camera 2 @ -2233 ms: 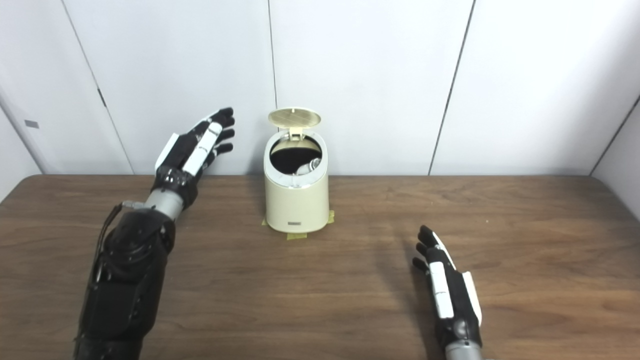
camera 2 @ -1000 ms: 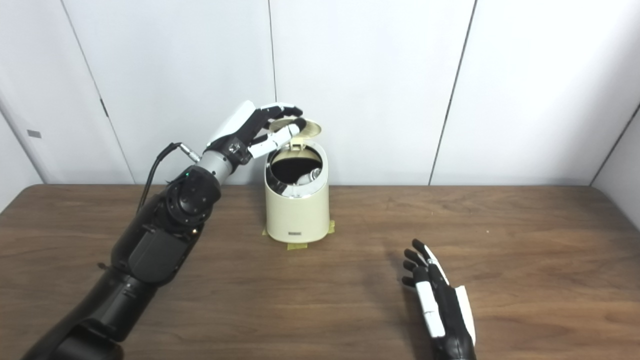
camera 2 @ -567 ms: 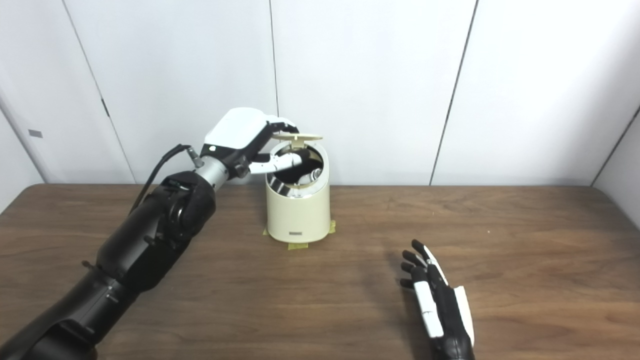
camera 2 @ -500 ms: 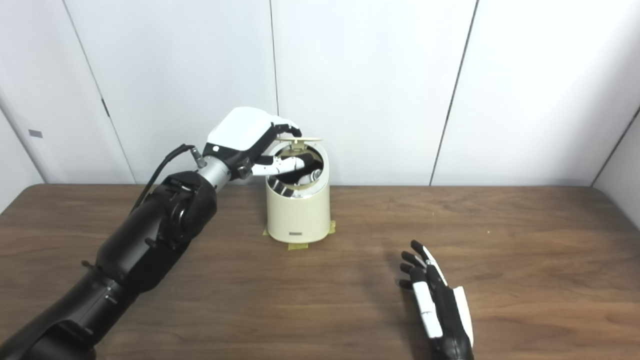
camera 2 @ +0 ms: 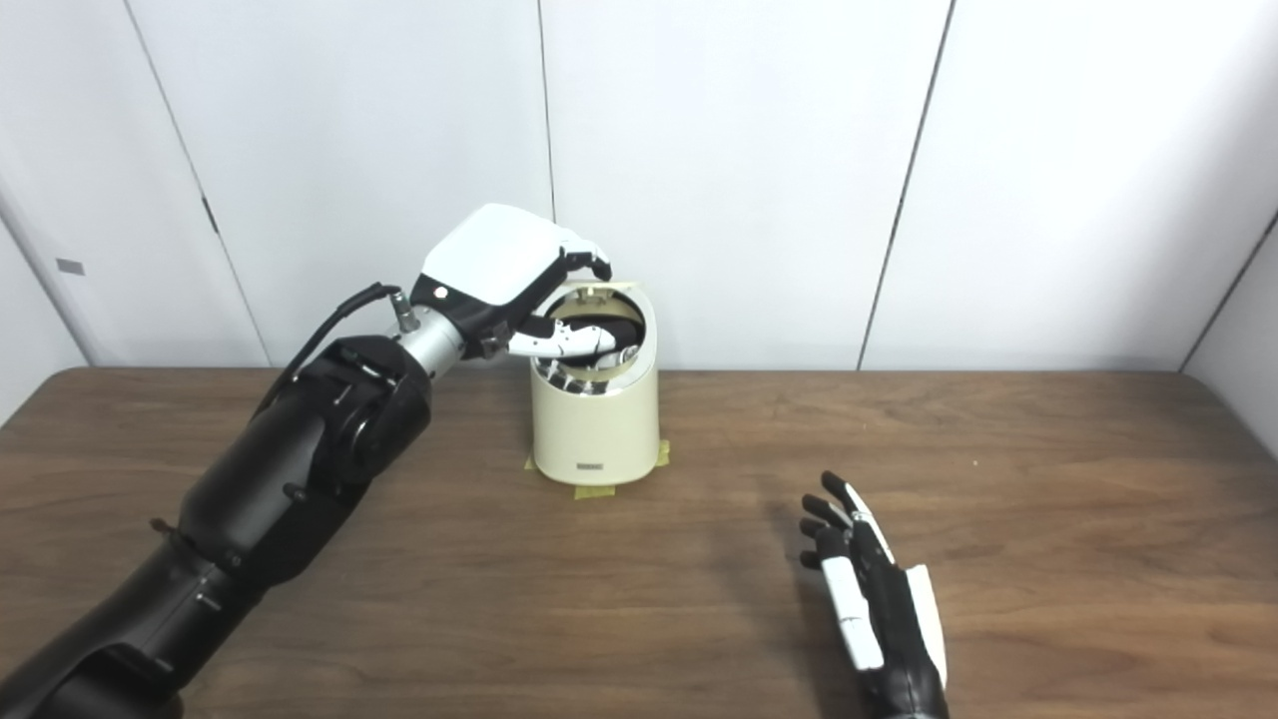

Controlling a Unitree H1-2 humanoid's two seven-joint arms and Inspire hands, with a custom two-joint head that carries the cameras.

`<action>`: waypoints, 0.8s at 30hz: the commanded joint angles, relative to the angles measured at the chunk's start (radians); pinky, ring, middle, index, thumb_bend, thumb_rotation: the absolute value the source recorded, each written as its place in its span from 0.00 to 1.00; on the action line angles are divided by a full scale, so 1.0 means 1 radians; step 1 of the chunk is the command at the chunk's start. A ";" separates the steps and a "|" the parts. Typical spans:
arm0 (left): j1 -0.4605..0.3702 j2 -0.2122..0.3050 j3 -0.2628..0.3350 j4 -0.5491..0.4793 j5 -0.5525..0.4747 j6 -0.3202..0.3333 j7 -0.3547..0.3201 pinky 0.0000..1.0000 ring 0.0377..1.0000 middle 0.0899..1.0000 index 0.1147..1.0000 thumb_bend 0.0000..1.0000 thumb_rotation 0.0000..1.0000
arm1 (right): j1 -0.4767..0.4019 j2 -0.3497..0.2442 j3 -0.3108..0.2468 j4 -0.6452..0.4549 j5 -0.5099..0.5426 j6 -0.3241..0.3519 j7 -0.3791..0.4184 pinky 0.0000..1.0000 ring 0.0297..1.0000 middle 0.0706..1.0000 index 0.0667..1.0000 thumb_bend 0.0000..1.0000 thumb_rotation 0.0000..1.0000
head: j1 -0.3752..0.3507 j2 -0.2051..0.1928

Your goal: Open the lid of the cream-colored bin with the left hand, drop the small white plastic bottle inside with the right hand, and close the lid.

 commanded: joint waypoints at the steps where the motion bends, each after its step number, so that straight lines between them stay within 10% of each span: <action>1: -0.035 0.015 0.018 -0.036 0.016 -0.002 -0.003 0.80 0.82 0.77 0.73 0.61 0.97 | -0.012 0.011 -0.004 -0.042 0.026 -0.003 0.002 0.71 0.80 0.82 0.89 0.53 1.00 | 0.000 0.001; 24: 0.038 0.010 0.018 -0.017 -0.003 0.010 -0.164 0.92 0.94 0.92 0.89 0.61 0.98 | -0.020 -0.009 -0.025 -0.055 0.041 0.011 0.003 0.71 0.78 0.82 0.89 0.49 1.00 | -0.003 0.027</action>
